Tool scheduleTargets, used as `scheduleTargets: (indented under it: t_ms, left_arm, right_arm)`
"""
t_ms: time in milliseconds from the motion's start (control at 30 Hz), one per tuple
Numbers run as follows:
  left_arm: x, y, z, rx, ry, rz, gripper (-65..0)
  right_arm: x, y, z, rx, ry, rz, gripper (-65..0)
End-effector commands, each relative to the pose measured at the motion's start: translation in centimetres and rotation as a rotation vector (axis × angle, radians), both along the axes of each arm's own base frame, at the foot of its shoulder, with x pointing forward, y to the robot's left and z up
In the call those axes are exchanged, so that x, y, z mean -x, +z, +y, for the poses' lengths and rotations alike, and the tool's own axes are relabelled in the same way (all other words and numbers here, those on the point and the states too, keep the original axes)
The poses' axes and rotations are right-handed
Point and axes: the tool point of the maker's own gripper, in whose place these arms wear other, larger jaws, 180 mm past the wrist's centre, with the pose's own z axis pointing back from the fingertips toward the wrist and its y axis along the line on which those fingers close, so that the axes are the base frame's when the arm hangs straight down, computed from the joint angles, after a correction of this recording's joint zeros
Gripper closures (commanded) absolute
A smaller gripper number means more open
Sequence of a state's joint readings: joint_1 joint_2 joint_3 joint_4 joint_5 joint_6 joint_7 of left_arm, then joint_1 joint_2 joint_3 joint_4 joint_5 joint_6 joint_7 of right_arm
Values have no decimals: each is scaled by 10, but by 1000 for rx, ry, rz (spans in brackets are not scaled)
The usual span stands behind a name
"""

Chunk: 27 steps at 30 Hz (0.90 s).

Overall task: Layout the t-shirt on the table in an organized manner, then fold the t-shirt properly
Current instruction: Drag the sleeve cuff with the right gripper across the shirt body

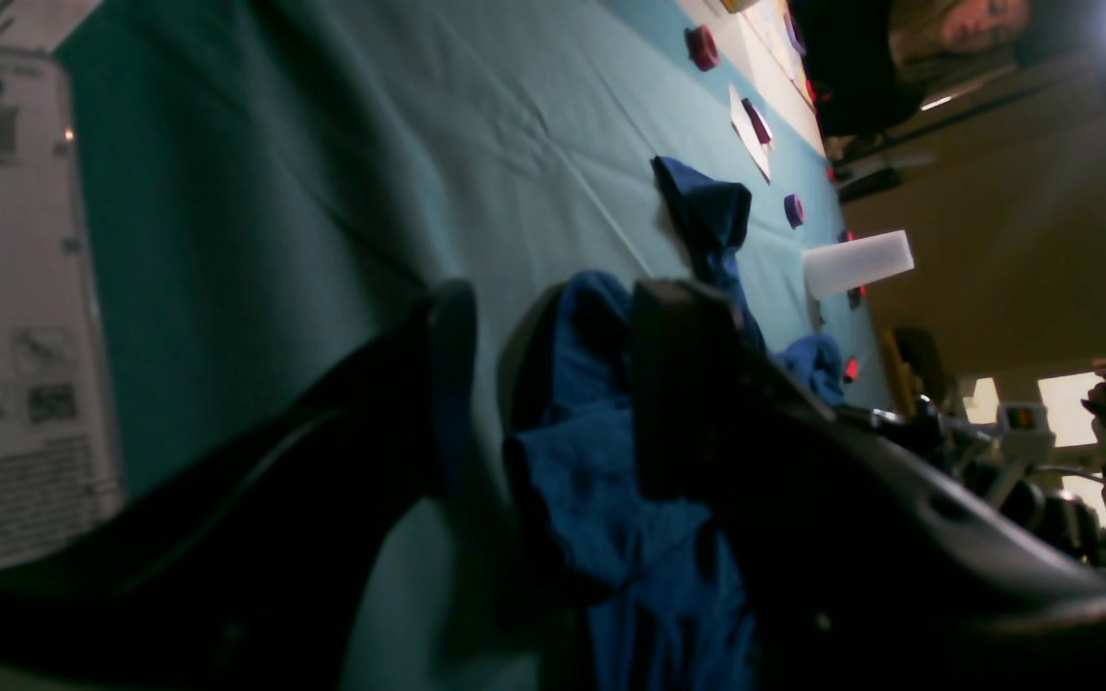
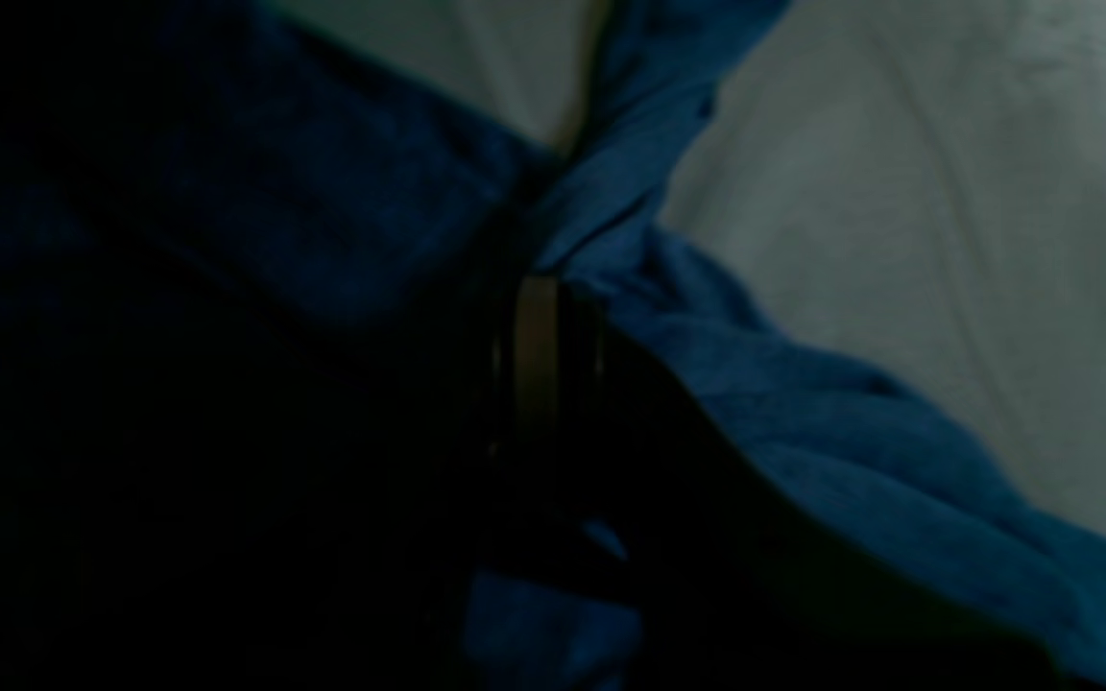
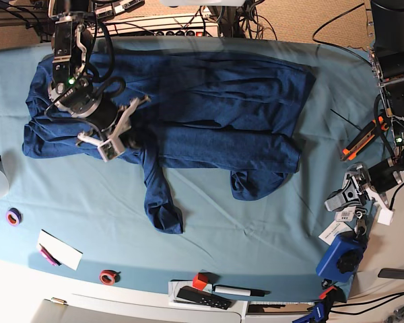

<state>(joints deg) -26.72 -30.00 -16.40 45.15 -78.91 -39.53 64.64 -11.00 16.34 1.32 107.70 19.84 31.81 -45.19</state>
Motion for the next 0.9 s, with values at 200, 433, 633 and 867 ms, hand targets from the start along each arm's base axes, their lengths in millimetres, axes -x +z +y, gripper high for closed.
scheduleTargets:
  t_ms: [200, 433, 633, 867]
  left_arm:
    - [-12, 25, 9, 5, 20, -73, -268]
    - [-13, 26, 10, 7, 27, -78, -268]
    - [-13, 26, 10, 7, 26, -78, -268]
    - [-12, 24, 10, -5, 23, -71, -268]
  right_arm:
    - [-3, 16, 9, -64, 32, -42, -126]
    - [-5, 22, 17, -115, 33, -72, -193]
    - [-11, 36, 27, -181, 30, -140, -193]
    - [-23, 54, 37, -240, 24, -212, -193]
